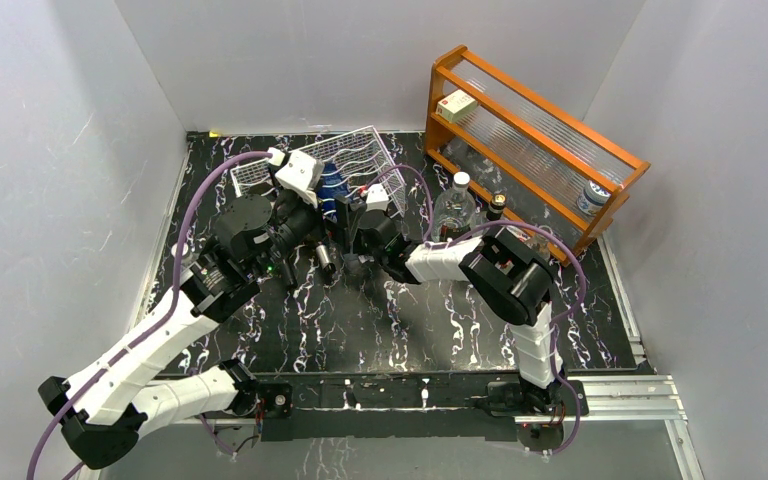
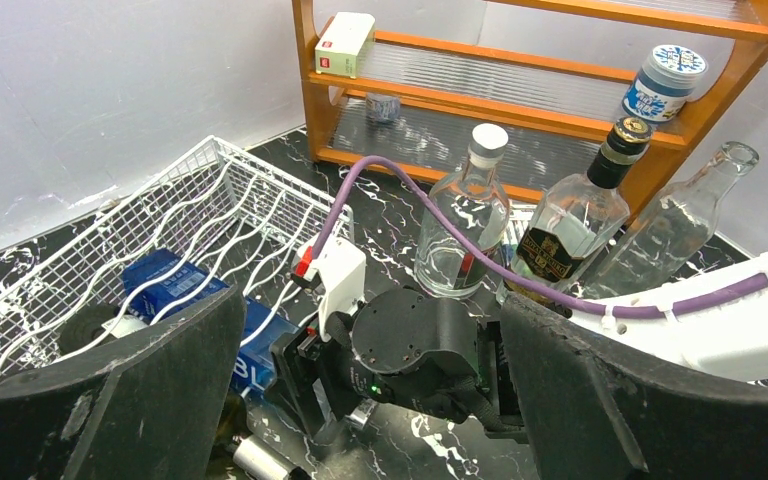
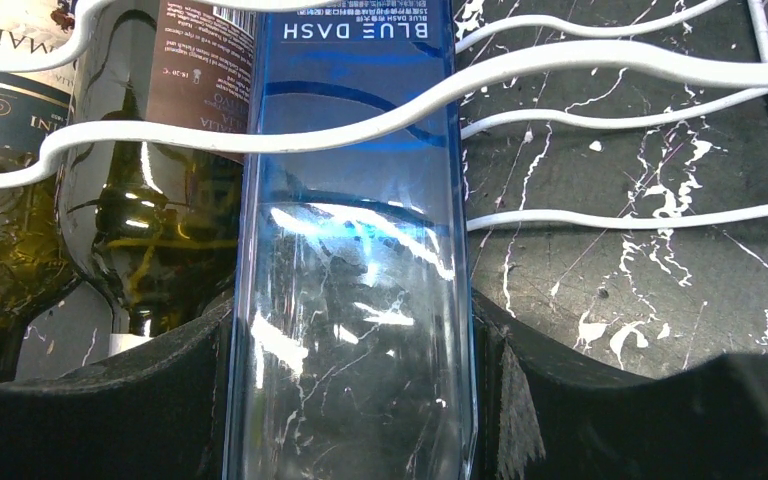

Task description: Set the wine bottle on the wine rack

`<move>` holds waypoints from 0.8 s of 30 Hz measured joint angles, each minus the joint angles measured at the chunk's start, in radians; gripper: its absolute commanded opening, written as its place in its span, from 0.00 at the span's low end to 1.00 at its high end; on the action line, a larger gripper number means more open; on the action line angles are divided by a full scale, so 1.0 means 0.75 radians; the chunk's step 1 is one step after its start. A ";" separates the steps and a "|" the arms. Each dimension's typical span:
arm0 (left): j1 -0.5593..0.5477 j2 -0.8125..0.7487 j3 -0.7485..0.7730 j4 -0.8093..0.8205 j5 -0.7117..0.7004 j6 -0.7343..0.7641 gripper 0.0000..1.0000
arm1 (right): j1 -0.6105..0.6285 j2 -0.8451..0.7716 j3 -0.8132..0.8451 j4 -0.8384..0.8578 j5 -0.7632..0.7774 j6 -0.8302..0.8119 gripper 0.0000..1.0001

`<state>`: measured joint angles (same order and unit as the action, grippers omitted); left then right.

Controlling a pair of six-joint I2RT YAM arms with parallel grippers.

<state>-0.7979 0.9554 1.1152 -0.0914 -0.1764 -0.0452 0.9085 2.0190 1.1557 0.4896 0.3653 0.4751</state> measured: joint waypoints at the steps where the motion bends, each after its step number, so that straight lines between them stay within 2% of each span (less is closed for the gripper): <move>1: 0.000 -0.001 0.000 -0.001 0.000 0.000 0.98 | 0.000 0.000 0.001 -0.002 0.000 0.003 0.66; 6: 0.000 -0.005 0.001 -0.011 -0.001 0.000 0.98 | 0.003 0.000 0.001 0.001 0.011 0.028 0.84; 8: 0.000 -0.005 0.001 -0.018 -0.002 0.000 0.98 | 0.002 -0.005 0.003 0.030 0.030 0.034 0.97; 18: 0.000 -0.005 0.020 -0.043 -0.028 0.001 0.98 | 0.001 -0.150 0.009 0.058 0.053 0.042 0.98; 24: 0.000 -0.008 0.066 -0.071 -0.040 0.001 0.98 | 0.002 -0.341 -0.052 0.027 0.039 0.037 0.98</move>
<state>-0.7979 0.9497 1.1645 -0.1448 -0.2062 -0.0448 0.9096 1.7634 1.1168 0.5102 0.3943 0.5026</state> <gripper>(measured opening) 0.981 0.981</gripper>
